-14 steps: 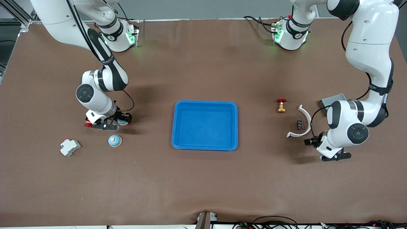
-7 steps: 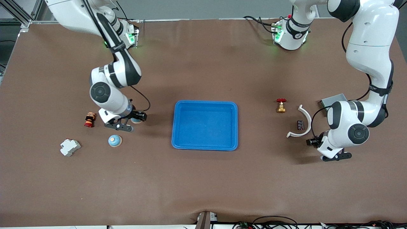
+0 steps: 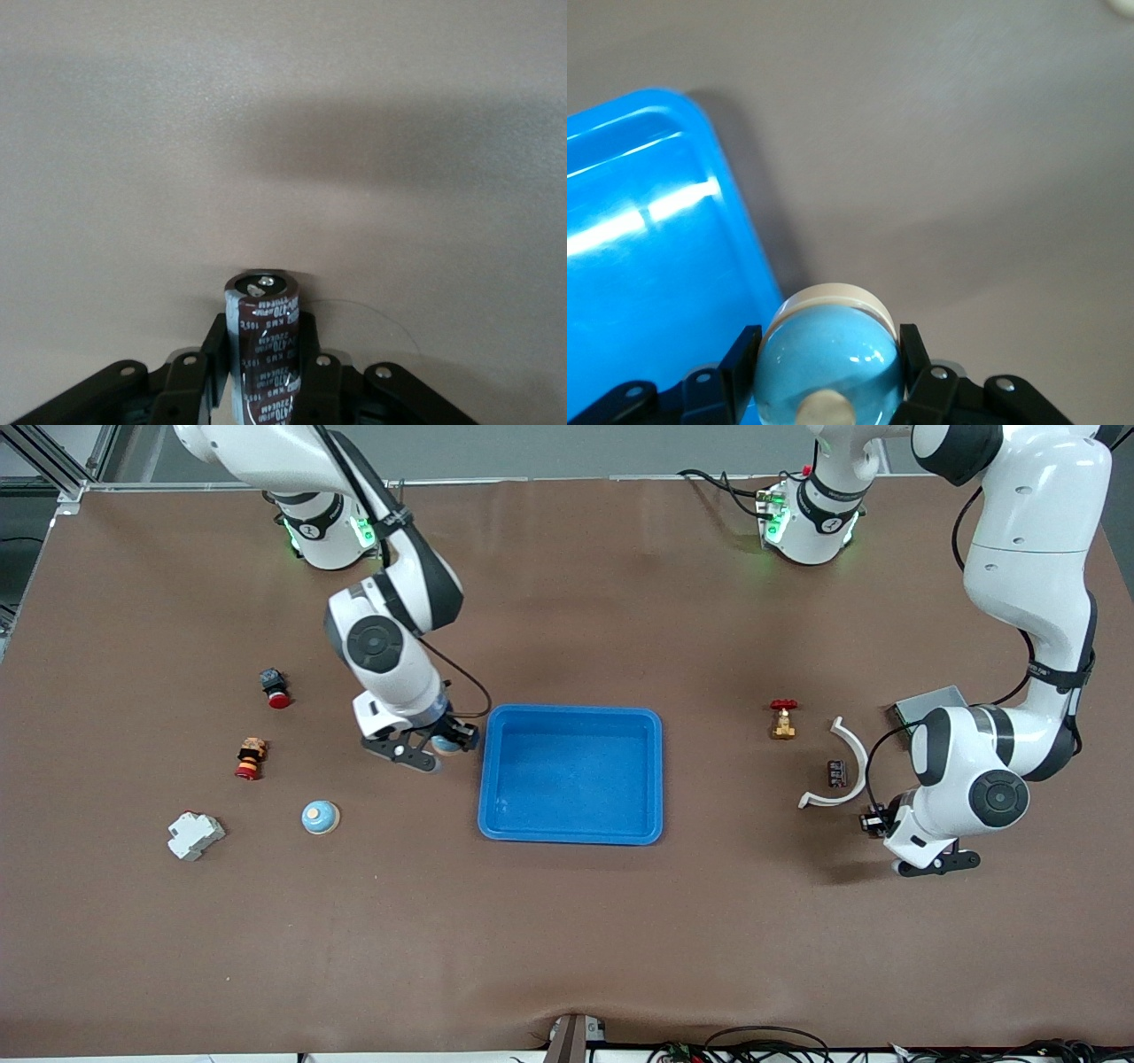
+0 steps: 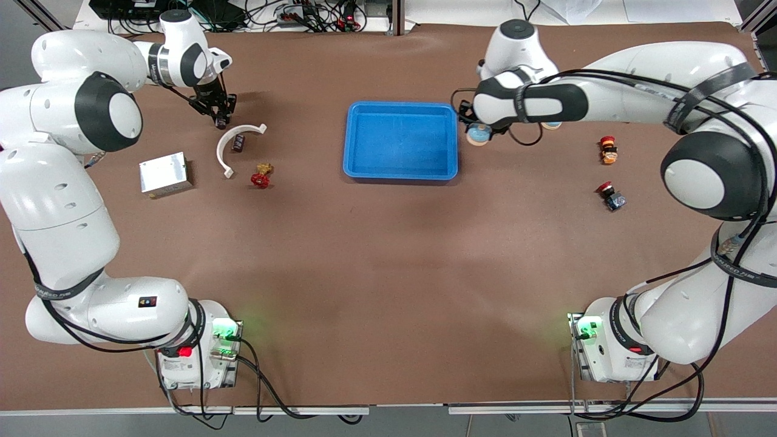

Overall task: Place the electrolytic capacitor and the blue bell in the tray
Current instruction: 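Carry the bell and capacitor to the tray with both grippers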

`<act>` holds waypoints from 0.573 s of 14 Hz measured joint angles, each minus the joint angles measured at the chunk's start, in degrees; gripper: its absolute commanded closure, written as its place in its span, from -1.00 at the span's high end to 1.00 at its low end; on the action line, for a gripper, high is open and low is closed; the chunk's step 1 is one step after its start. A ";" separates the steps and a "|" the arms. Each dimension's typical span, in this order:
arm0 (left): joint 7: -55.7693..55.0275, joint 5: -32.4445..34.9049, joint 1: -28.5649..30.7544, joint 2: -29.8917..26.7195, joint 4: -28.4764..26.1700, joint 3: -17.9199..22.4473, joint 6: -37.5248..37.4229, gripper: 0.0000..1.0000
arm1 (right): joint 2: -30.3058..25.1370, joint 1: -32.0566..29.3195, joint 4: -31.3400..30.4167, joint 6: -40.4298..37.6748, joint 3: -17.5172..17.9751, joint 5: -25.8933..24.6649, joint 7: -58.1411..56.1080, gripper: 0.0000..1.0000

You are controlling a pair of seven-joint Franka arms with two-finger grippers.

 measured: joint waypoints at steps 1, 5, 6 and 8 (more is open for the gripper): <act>-0.88 0.00 0.06 0.00 0.09 0.01 0.02 -0.97 | 1.45 1.53 1.54 0.11 0.00 0.00 2.93 -1.00; -2.25 -0.74 0.35 -0.30 1.90 0.03 0.03 -1.00 | 9.40 6.07 9.35 0.47 -0.06 -0.04 11.88 -1.00; -2.35 -1.32 0.32 -0.53 2.38 0.01 -0.06 -1.00 | 11.58 6.74 11.34 0.51 -0.08 -0.04 13.39 -1.00; -3.95 -2.42 0.07 -1.36 3.29 -0.04 -1.78 -1.00 | 15.28 7.73 14.70 0.66 -0.15 -0.05 15.38 -1.00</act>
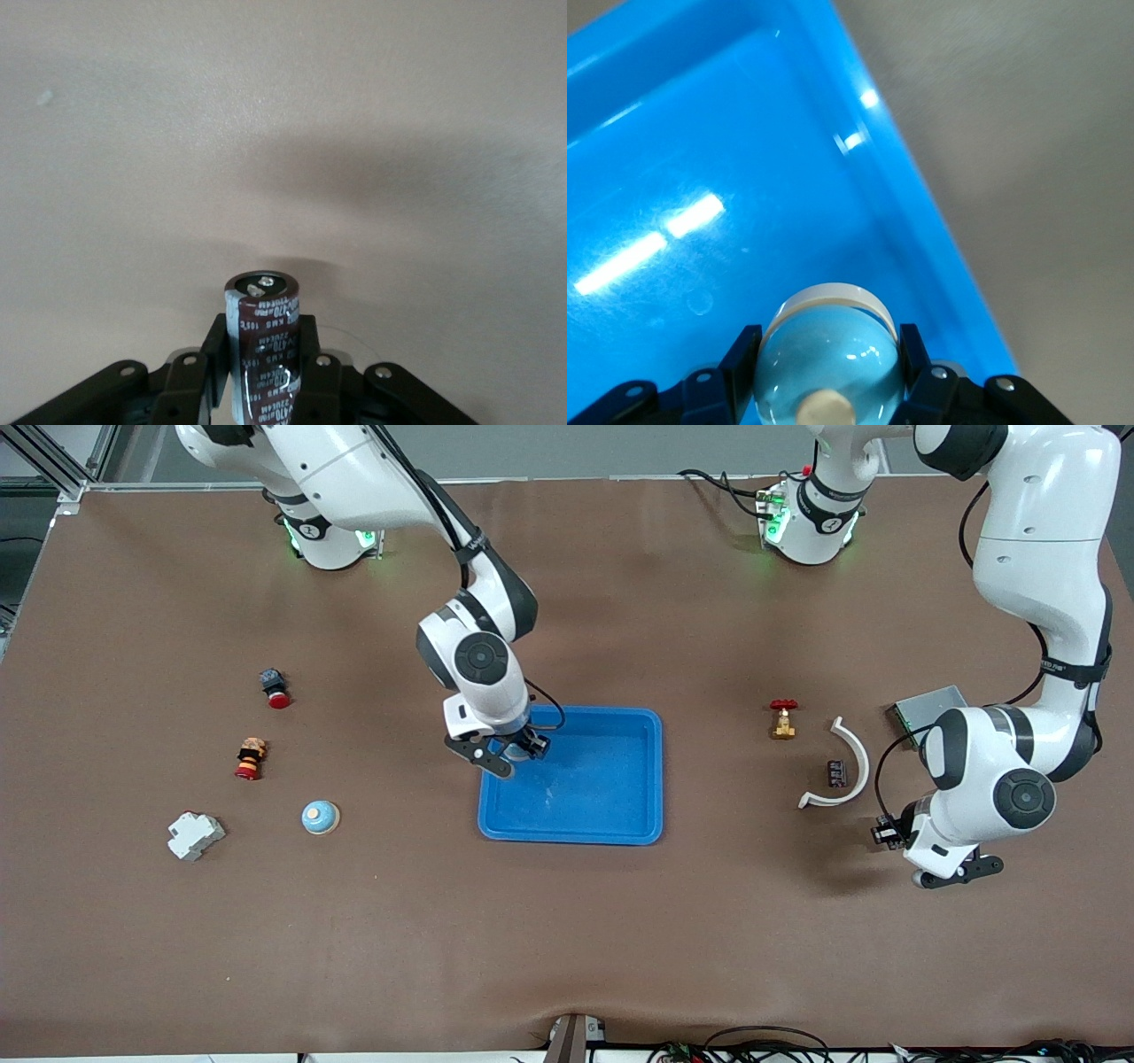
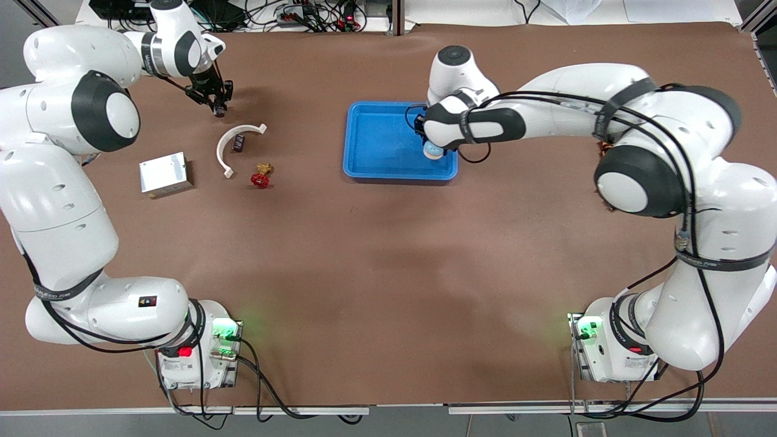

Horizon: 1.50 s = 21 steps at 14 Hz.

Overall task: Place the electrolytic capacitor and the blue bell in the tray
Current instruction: 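Carry the bell and capacitor to the tray with both grippers, then open both grippers to release the bell and capacitor in the tray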

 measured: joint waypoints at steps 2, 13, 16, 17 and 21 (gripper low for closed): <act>-3.68 -0.43 -0.33 -1.17 2.71 -0.42 -5.81 -1.00 | 2.34 0.62 1.89 0.26 -0.01 0.00 0.67 -1.00; -32.40 -0.79 -10.23 -3.84 10.76 -7.41 -19.41 -0.98 | 4.68 1.61 2.62 2.42 -0.26 -0.35 2.49 1.00; -42.79 -0.79 -14.89 -3.89 10.75 -9.66 -19.63 -0.99 | 4.69 1.62 3.14 2.23 -0.42 -0.76 2.49 1.00; -45.61 -0.79 -16.74 -3.89 10.74 -9.73 -19.67 -1.00 | 4.69 1.61 3.91 1.59 -0.47 -0.77 2.48 1.00; -53.67 -0.79 -22.09 -3.87 10.73 -9.81 -19.68 -1.00 | 4.64 1.61 10.16 -7.65 -0.71 -0.85 2.04 1.00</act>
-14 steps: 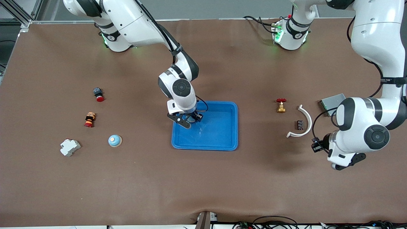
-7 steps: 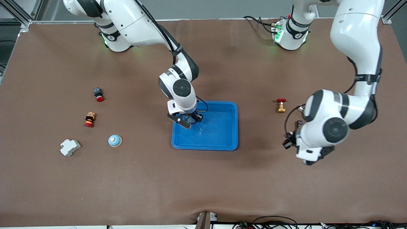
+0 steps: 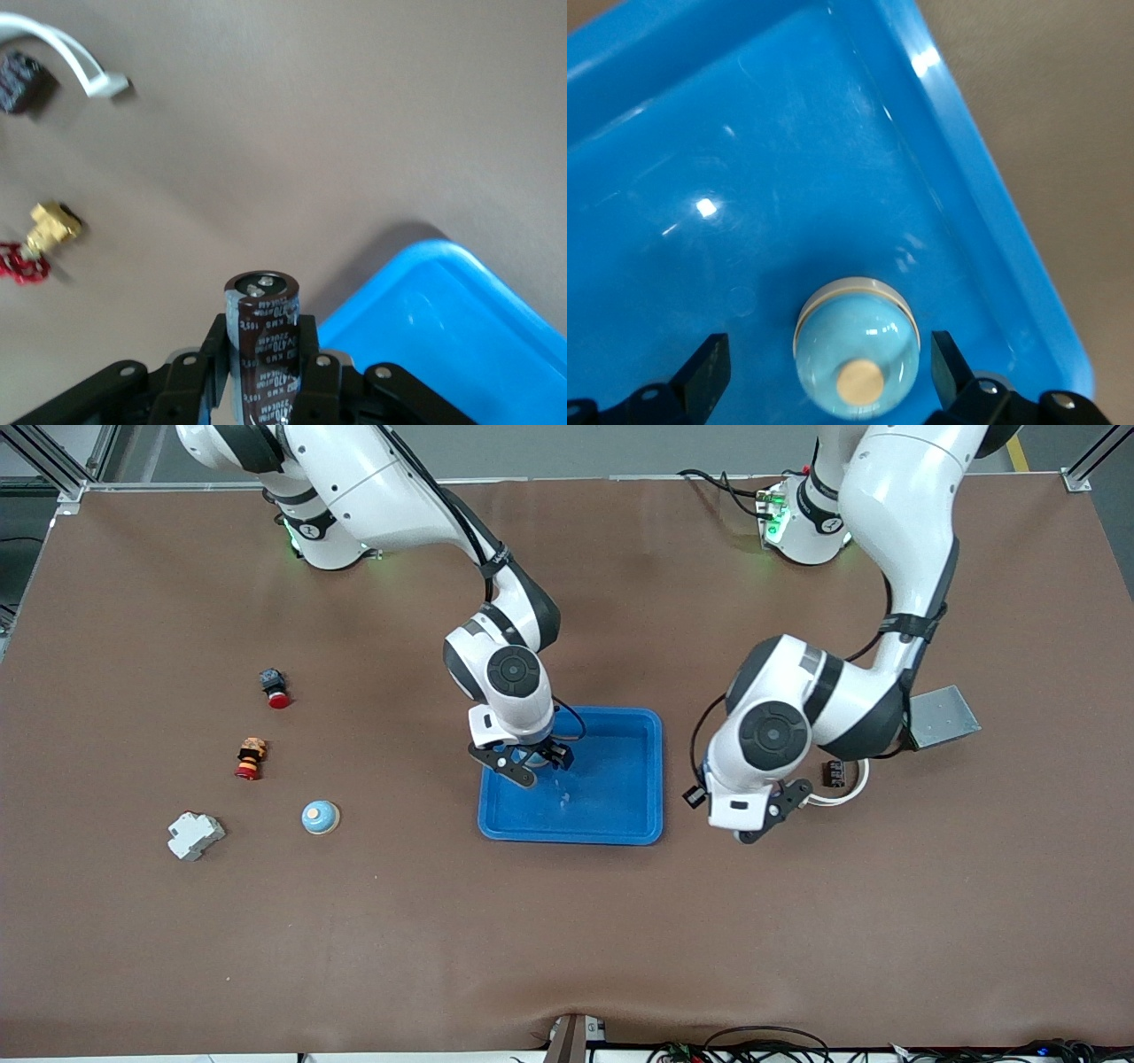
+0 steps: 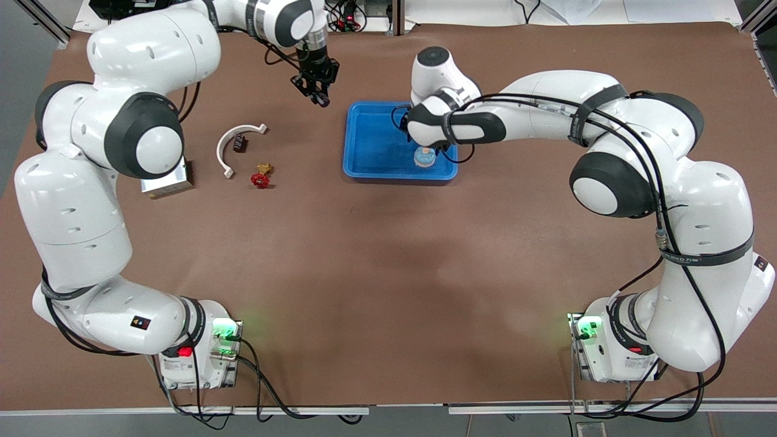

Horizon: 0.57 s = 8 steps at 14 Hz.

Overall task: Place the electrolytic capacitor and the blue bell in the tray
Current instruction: 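Open both grippers to release the bell and capacitor in the tray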

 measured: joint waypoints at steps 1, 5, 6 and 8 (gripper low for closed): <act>-1.69 0.00 -0.93 0.00 0.00 -0.02 0.02 -1.00 | -0.10 -0.05 1.91 -2.89 -0.27 -0.05 -1.15 1.00; -7.69 -1.06 -3.57 0.61 0.00 -0.03 2.16 -1.00 | -1.82 -4.19 5.23 -9.96 -1.24 -0.09 -13.62 1.00; -8.71 -1.80 -3.85 0.97 -0.01 -0.03 3.29 -1.00 | -2.66 -6.21 5.34 -10.88 -1.29 -0.09 -16.71 1.00; -10.45 -3.09 -4.22 1.78 -0.01 -0.03 5.29 -1.00 | -4.38 -9.80 5.29 -12.25 -1.36 -0.40 -22.96 1.00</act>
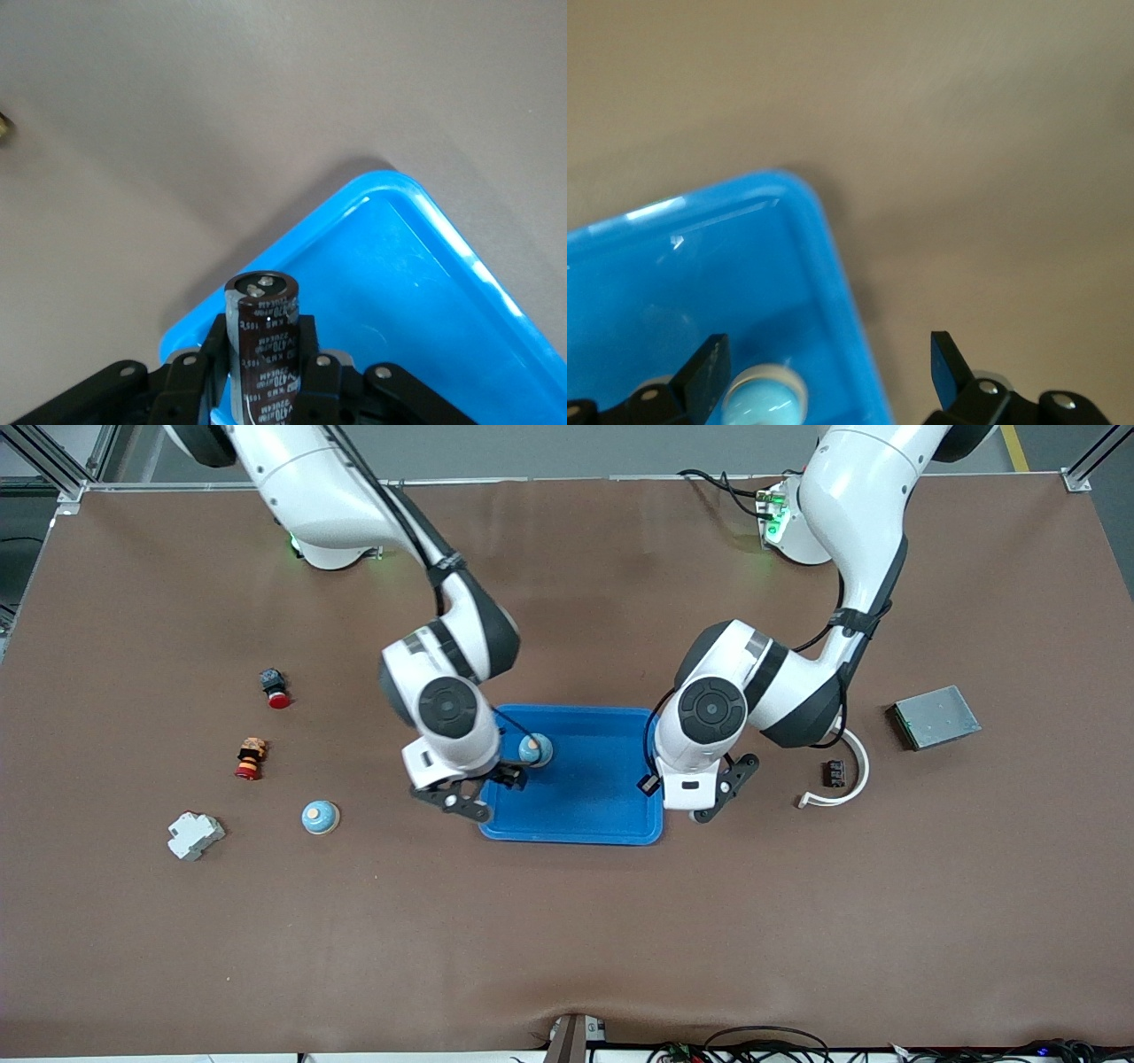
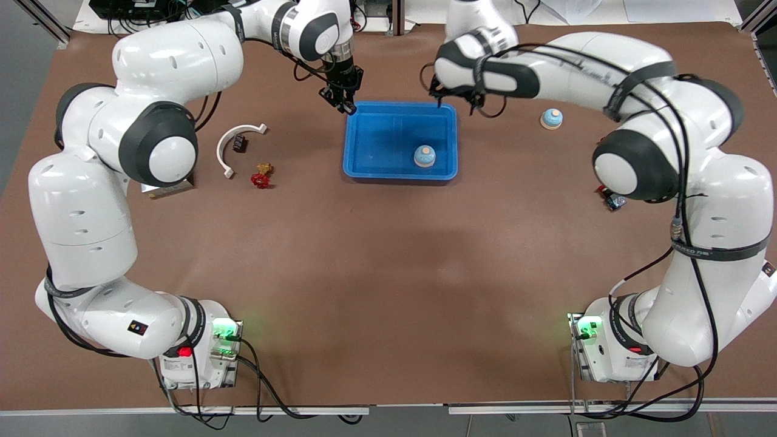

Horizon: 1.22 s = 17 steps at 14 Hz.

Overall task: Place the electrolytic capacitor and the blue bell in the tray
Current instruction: 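Open both grippers to release the bell and capacitor in the tray, then grasp the other bell with the right gripper while the left gripper returns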

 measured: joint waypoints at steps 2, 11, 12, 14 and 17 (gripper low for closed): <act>-2.29 -1.47 -0.53 0.61 0.00 0.00 2.03 -1.00 | -1.45 -3.09 -0.93 -0.40 -0.05 -1.07 -6.02 1.00; -6.96 -3.91 -5.38 2.94 -4.91 -0.02 5.91 -1.00 | -7.27 -16.40 -14.74 10.13 -0.25 -1.81 -32.44 1.00; -6.96 -3.91 -5.46 3.21 -6.54 -0.02 7.20 -1.00 | -7.31 -17.83 -15.86 11.98 -0.25 -1.81 -34.91 1.00; -6.94 -3.91 -5.47 3.46 -9.00 -0.01 9.20 -1.00 | -7.32 -19.98 -17.89 15.24 -0.23 -1.81 -38.83 1.00; -6.82 -3.30 -5.48 3.48 -12.12 0.00 11.39 -1.00 | -7.33 -22.17 -19.72 17.93 -0.21 -1.81 -42.60 1.00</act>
